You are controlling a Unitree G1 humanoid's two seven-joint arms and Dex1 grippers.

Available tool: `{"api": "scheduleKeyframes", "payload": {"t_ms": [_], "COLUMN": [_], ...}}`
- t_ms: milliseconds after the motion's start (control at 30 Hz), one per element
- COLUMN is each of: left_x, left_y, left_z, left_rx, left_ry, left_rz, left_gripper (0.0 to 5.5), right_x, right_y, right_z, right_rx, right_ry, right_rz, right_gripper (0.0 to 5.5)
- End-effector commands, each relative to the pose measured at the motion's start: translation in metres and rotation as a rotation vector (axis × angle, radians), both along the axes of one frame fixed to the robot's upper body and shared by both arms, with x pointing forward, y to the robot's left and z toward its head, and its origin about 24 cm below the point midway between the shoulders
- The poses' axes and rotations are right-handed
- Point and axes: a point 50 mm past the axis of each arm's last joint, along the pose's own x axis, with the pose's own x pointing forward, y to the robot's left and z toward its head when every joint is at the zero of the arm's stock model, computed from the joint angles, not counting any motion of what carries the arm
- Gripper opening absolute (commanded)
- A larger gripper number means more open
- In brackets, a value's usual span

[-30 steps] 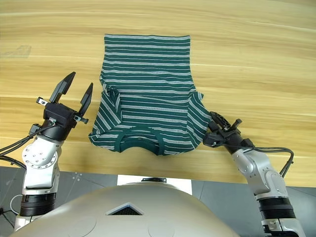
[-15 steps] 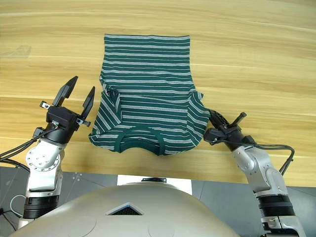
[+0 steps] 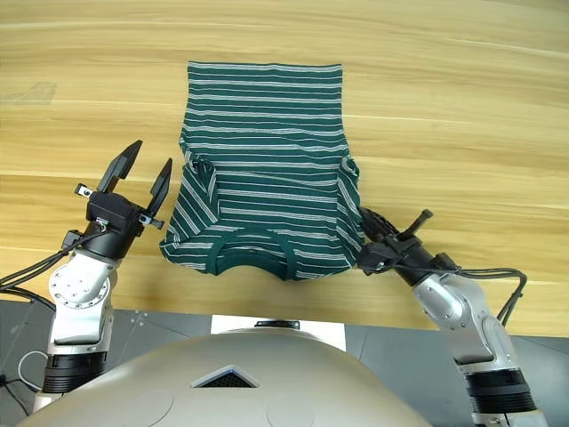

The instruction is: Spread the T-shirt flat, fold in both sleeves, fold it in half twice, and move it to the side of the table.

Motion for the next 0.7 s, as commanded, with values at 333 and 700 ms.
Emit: {"api": "scheduleKeyframes", "payload": {"t_ms": [333, 700], "left_x": [-0.001, 0.003], "left_y": [-0.011, -0.013], "left_z": [-0.013, -0.018], "left_rx": [-0.009, -0.019], "left_ry": [0.043, 0.058], "left_rz": [-0.041, -0.048], "left_gripper": [2.09, 2.09], "right_x": [0.017, 0.019], "right_y": [0.034, 0.033], "right_z": [-0.015, -0.016], "right_rx": [0.02, -0.046], "right_ry": [0.02, 0.039], "right_rz": [0.122, 0.214], "right_gripper": [0.05, 1.48]}}
